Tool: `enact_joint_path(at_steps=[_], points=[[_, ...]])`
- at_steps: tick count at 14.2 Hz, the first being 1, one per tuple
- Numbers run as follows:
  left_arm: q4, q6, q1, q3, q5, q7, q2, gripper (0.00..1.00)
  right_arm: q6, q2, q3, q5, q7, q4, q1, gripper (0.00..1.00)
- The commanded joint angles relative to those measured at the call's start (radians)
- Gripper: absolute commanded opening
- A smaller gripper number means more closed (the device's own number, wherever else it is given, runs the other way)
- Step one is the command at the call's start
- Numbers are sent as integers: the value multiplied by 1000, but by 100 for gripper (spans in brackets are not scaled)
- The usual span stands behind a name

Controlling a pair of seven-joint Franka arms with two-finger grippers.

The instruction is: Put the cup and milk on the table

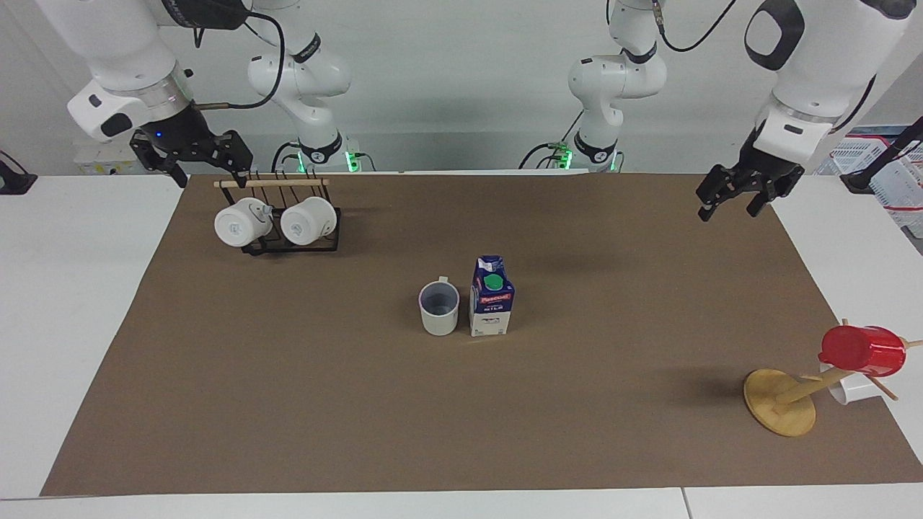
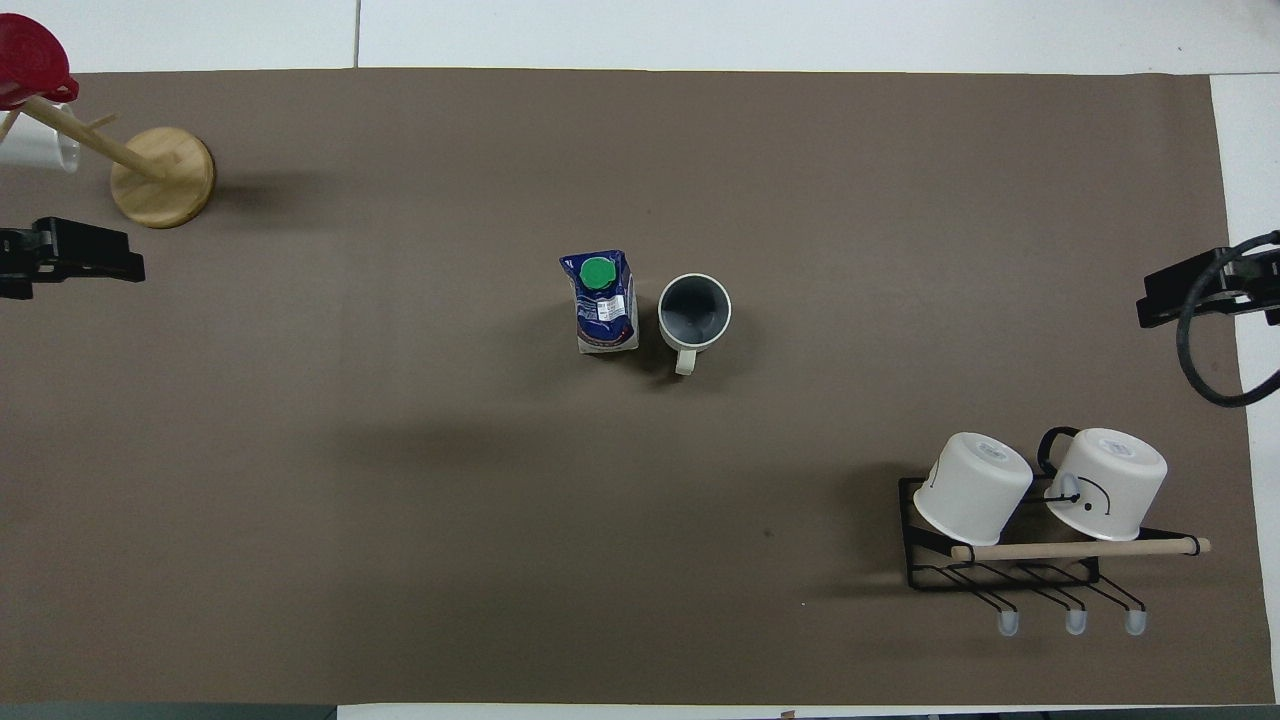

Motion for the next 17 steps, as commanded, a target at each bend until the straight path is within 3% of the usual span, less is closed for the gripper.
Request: enact_joint_path(at_steps=[1,6,17], points=[[105,-81,28,-4,-10,46,50,100,14,-14,5,4,2,-22,-10,100],[70,-116,26,-5,-4,147,34,100,12,-15,7,9,2,-26,-1,100],[58,-124,20,-7,-6,147,25,100,98,-14,7,13,-2,-33,-3,100]])
